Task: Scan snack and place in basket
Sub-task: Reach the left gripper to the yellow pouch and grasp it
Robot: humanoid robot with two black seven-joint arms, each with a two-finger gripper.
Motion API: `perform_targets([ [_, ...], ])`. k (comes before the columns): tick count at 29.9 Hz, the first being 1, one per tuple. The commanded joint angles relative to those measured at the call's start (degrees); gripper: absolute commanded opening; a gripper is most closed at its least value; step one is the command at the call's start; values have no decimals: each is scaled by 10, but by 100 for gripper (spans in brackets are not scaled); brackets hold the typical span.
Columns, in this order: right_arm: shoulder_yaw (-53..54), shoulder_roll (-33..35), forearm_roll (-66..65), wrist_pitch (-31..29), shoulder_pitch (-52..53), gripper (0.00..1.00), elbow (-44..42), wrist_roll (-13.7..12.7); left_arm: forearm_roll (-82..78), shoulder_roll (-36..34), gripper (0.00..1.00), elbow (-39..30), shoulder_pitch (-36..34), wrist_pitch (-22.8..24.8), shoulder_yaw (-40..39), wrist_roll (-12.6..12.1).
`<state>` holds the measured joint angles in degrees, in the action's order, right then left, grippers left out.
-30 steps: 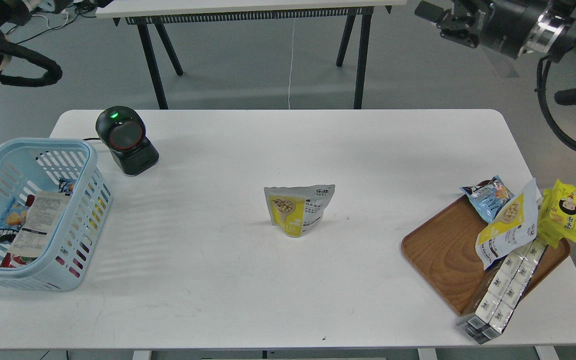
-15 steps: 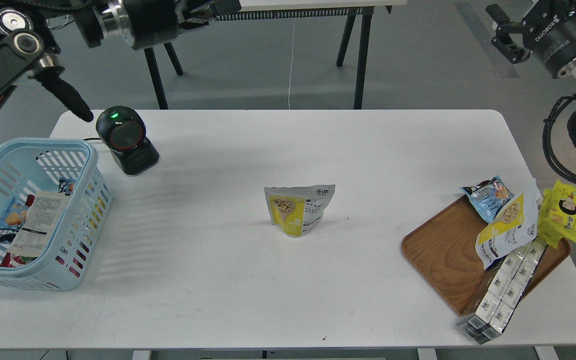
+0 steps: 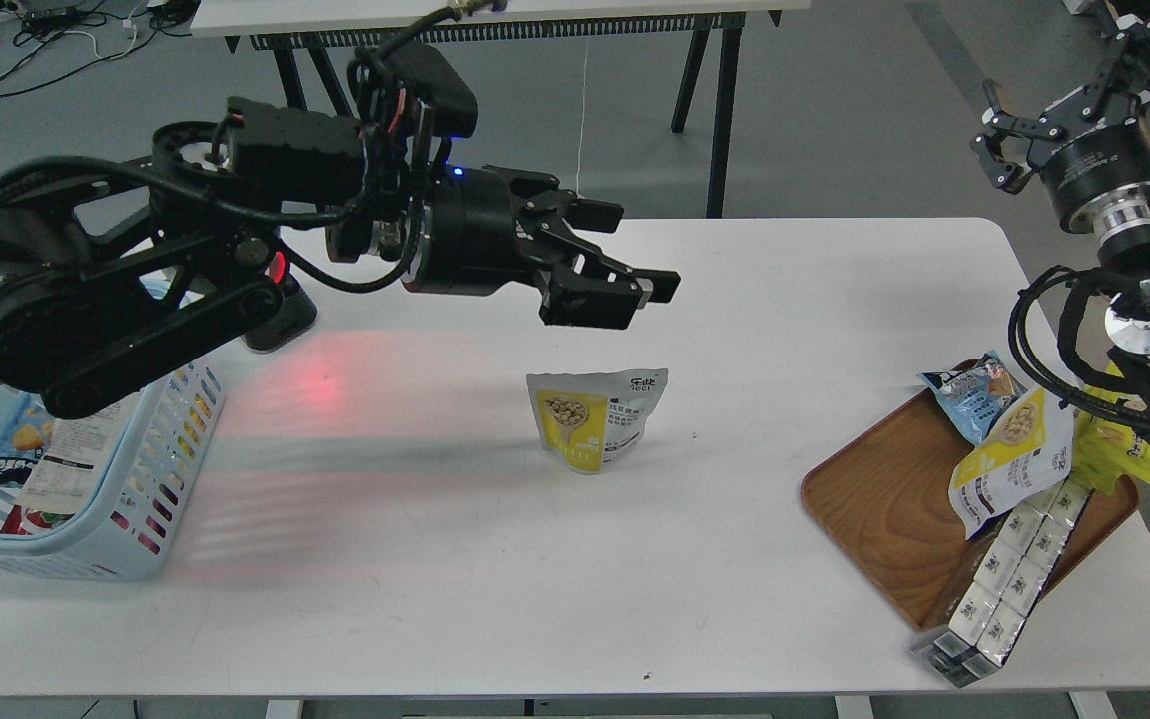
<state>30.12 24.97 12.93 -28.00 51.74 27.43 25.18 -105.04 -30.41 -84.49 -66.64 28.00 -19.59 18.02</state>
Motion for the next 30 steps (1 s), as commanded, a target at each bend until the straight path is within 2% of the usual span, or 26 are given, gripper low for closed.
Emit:
perform_targets([
  [1, 2, -10, 0, 0, -6, 99, 1, -1, -115, 20, 90, 2, -1, 0, 39, 10],
  [4, 3, -11, 0, 0, -5, 99, 2, -1, -200, 38, 89, 22, -1, 0, 62, 18],
  [12, 3, -11, 0, 0, -6, 99, 3, -1, -200, 61, 83, 81, 0, 0, 119, 18],
  [24, 3, -12, 0, 0, -3, 99, 4, -1, -200, 107, 72, 137, 11, 0, 125, 17],
  [30, 2, -11, 0, 0, -3, 99, 4, 0, -200, 112, 48, 153, 12, -1, 124, 17],
])
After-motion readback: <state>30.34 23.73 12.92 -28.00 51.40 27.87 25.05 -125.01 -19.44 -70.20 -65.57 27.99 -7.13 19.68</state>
